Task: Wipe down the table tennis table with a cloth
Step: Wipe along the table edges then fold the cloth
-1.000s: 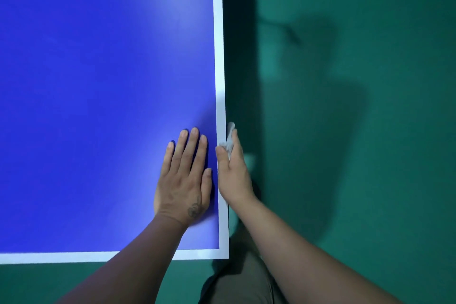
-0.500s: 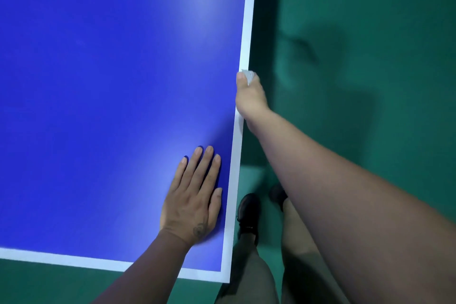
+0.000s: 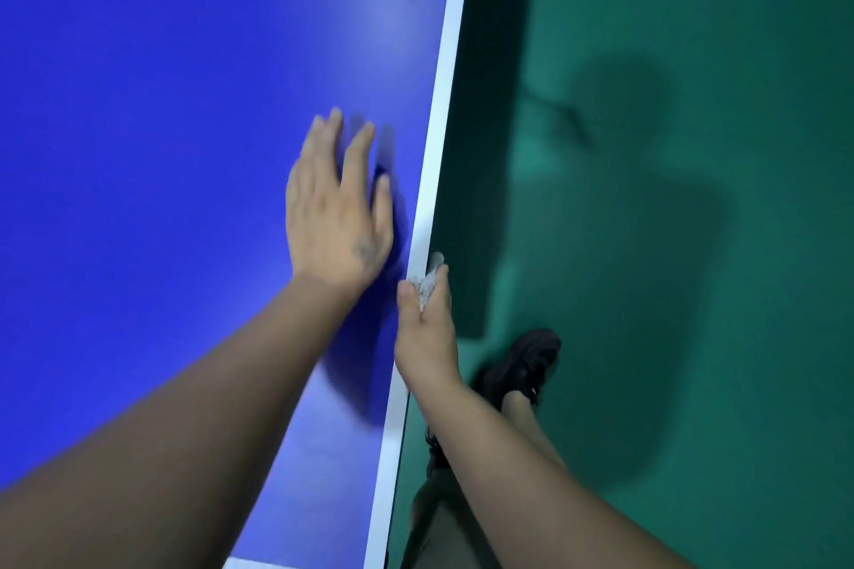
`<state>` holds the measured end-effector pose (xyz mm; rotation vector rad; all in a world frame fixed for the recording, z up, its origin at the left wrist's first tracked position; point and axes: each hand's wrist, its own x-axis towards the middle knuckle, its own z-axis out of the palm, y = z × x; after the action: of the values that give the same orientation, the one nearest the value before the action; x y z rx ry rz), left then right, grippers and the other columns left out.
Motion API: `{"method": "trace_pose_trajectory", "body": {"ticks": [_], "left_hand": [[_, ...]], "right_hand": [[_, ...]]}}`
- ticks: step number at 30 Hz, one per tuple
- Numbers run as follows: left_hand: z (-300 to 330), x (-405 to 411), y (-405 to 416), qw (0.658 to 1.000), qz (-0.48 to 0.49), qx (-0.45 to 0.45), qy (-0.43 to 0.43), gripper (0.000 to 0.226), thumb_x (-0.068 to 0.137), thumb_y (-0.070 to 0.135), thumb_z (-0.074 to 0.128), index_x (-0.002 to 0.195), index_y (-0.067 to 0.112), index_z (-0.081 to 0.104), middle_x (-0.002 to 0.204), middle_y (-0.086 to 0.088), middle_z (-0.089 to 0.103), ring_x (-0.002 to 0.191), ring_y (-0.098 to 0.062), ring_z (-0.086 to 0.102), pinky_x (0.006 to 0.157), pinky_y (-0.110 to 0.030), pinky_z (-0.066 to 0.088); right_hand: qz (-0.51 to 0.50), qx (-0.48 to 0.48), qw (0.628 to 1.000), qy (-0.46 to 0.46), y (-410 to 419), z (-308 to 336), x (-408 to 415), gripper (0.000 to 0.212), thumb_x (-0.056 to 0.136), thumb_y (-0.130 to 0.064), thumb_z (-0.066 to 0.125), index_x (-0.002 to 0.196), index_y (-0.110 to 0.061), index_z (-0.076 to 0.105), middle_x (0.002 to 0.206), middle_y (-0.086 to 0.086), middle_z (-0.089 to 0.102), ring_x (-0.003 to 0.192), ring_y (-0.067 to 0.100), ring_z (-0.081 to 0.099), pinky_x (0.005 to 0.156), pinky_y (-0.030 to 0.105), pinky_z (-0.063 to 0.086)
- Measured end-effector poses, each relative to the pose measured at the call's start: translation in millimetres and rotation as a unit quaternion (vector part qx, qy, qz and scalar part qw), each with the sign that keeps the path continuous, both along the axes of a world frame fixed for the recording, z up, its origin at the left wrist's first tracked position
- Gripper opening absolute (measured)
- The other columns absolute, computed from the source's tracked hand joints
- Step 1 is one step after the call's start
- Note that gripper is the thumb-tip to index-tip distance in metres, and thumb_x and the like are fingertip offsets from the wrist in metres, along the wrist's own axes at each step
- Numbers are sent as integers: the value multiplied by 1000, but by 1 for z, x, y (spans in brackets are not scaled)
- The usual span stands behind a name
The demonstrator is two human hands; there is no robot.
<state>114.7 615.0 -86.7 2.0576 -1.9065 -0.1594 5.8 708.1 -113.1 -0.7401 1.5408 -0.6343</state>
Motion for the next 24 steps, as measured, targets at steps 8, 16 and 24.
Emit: {"method": "trace_pose_trajectory", "body": {"ticks": [8, 16, 24], "left_hand": [[-7, -14, -158, 994, 58, 83, -27, 58, 111, 47, 30, 168, 35, 28, 180, -8, 10, 167, -29, 3, 135, -48, 3], [-17, -25, -170, 988, 101, 105, -53, 66, 109, 62, 17, 170, 39, 21, 181, -5, 7, 167, -28, -1, 135, -51, 1], [-20, -22, -175, 987, 114, 98, -55, 59, 113, 55, 24, 169, 39, 25, 181, -3, 9, 167, -25, -1, 135, -52, 4]], "right_hand": [[11, -19, 1000, -10, -137, -7, -13, 64, 114, -36, 41, 169, -23, 13, 173, -9, 23, 155, 15, 32, 117, 26, 28], [47, -3, 998, -42, -104, -6, -27, 67, 115, -36, 39, 171, -32, 0, 174, -28, 5, 158, -8, 12, 124, 18, 15], [-14, 69, 995, -75, -127, 7, -20, 64, 115, -27, 41, 170, -34, 8, 170, -34, 13, 155, -14, 13, 126, 13, 12]]}}
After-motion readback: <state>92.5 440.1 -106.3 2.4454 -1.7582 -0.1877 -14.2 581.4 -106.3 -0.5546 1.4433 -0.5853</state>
